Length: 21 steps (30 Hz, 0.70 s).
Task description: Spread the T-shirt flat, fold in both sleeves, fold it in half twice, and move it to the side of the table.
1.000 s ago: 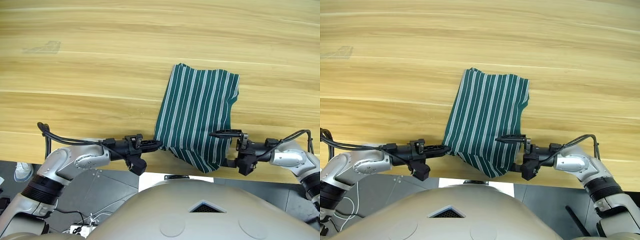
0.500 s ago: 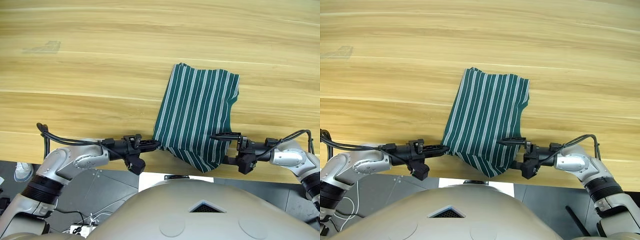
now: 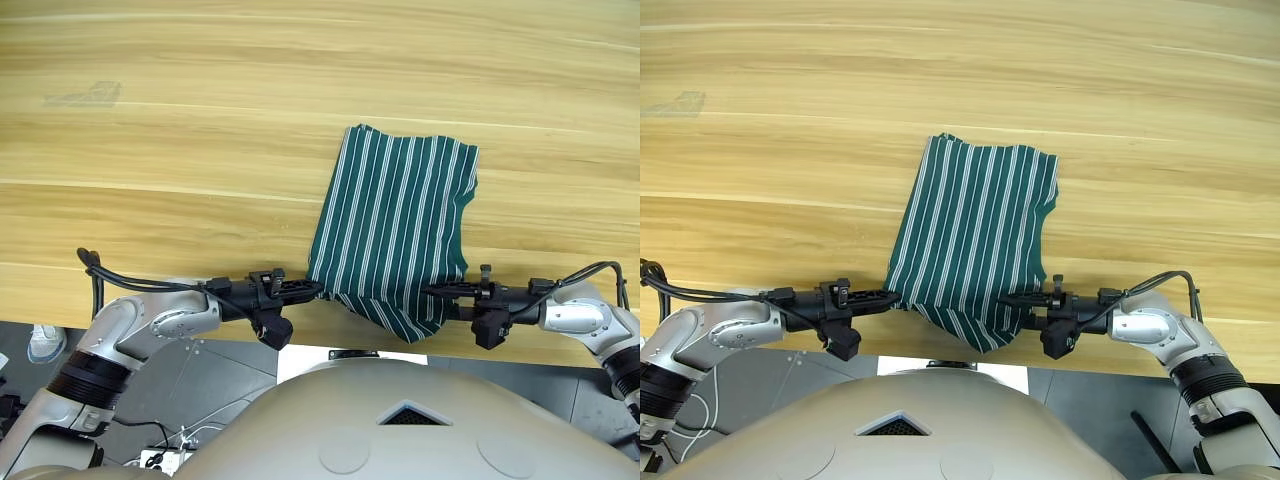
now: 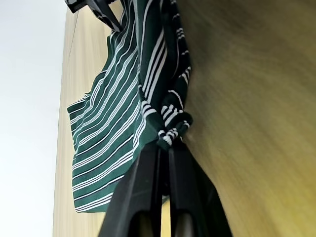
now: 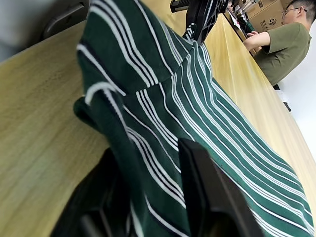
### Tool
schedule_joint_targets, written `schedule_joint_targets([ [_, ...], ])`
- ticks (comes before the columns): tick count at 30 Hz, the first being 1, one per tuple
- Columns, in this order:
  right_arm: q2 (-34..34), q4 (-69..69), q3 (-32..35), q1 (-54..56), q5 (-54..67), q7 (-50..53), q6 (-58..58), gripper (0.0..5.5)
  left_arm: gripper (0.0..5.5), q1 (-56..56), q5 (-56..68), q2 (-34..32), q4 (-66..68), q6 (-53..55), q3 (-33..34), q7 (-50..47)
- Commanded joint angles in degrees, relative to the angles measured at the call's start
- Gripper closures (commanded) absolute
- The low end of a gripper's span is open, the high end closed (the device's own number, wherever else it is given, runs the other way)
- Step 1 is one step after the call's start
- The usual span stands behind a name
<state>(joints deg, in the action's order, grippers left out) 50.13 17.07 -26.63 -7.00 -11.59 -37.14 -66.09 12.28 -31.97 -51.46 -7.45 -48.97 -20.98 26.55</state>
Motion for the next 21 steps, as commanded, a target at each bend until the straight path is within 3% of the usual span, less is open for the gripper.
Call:
schedule_joint_targets([
  [1, 0.48, -0.20, -0.60, 0.12, 1.57, -1.19, 1.52, 4.82, 5.45, -0.09, -1.22, -0.09, 0.42, -0.33, 0.66, -0.10],
  [5, 0.49, -1.29, -1.20, 0.32, 4.51, -2.53, 3.50, 5.48, 5.45, -0.32, -1.20, -0.13, 0.68, -0.35, 0.67, 0.03],
  [12, 3.97, -8.61, -2.78, -0.83, 24.98, -15.48, 21.73, 5.48, 5.45, 1.29, 4.50, -1.29, -0.09, 4.98, -0.05, 5.42],
  [15, 6.81, -15.78, -1.57, -2.39, 36.19, -22.28, 35.22, 5.48, 5.45, 4.16, 16.81, -2.68, -6.03, 17.32, -0.64, 14.14],
  [17, 8.01, -19.68, 0.58, -2.41, 42.76, -25.44, 43.67, 5.48, 5.45, 6.10, 31.72, -5.13, -15.01, 32.08, 0.26, 20.71],
  [21, 7.84, -22.92, 4.14, -2.97, 46.77, -28.52, 51.93, 5.48, 5.45, 4.97, 57.89, -8.90, -28.38, 54.04, 5.32, 25.05],
])
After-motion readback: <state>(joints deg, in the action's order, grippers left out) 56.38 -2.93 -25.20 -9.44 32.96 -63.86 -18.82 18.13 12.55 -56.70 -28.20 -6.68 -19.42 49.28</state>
